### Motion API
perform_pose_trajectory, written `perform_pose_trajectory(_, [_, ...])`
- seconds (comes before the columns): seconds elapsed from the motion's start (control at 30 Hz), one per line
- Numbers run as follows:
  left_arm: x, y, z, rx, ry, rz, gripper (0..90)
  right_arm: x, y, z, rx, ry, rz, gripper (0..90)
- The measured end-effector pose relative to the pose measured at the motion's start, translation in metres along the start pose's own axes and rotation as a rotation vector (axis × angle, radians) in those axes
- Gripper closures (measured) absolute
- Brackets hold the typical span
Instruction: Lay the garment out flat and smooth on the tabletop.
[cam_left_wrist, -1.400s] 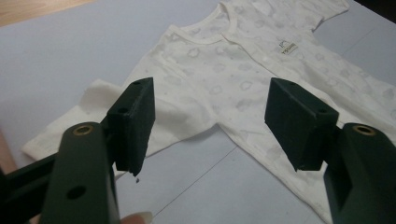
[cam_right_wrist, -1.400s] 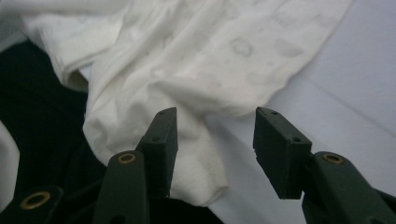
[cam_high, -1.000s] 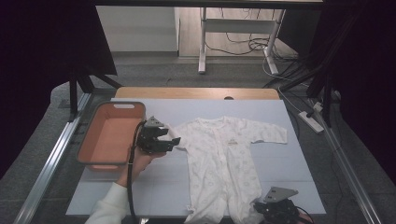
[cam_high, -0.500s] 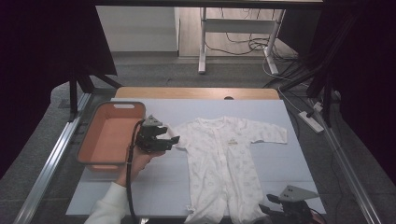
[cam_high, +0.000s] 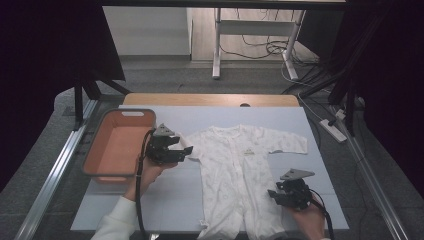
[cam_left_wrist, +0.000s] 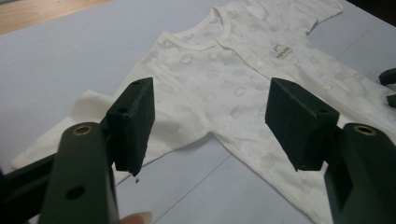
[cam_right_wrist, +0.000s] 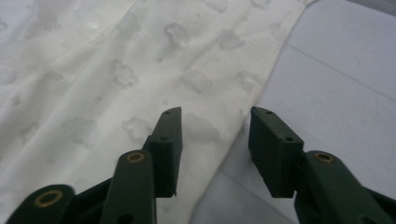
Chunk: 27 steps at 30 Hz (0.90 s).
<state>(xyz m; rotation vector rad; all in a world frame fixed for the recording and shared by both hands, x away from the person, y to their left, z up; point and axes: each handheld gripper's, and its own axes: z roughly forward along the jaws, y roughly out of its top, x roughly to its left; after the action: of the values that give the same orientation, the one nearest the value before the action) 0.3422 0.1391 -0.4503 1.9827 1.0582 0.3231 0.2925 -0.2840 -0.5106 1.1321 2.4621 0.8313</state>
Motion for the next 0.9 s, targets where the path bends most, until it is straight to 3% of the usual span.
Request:
perform_pose_trajectory(0.13, [0.000, -0.001, 0.000, 0.002, 0.004, -0.001, 33.9, 0.002, 0.005, 0.004, -0.009, -0.010, -0.038, 70.1])
perform_pose_trajectory(0.23, [-0.001, -0.002, 0.000, 0.007, 0.004, 0.001, 33.9, 0.000, 0.005, 0.004, -0.005, 0.027, -0.051, 86.4])
perform_pose_trajectory(0.33, [-0.002, -0.001, 0.000, 0.005, 0.004, 0.003, 33.9, -0.004, 0.003, 0.000, -0.003, 0.022, -0.051, 88.8])
perform_pose_trajectory(0.57, [-0.001, -0.002, -0.001, 0.005, 0.007, 0.001, 33.8, -0.022, -0.007, -0.015, -0.023, -0.006, -0.013, 89.3])
perform_pose_trajectory(0.73, [-0.001, -0.003, -0.003, 0.002, 0.012, 0.001, 33.7, -0.027, -0.010, -0.016, -0.033, -0.002, 0.007, 87.7])
perform_pose_trajectory(0.8, [0.000, -0.003, -0.004, -0.001, 0.014, 0.001, 33.7, -0.022, -0.009, -0.016, -0.052, -0.020, -0.013, 74.8])
perform_pose_trajectory(0.9, [0.000, -0.004, -0.005, -0.003, 0.016, -0.001, 33.7, -0.012, -0.004, -0.021, -0.101, 0.008, -0.028, 61.5])
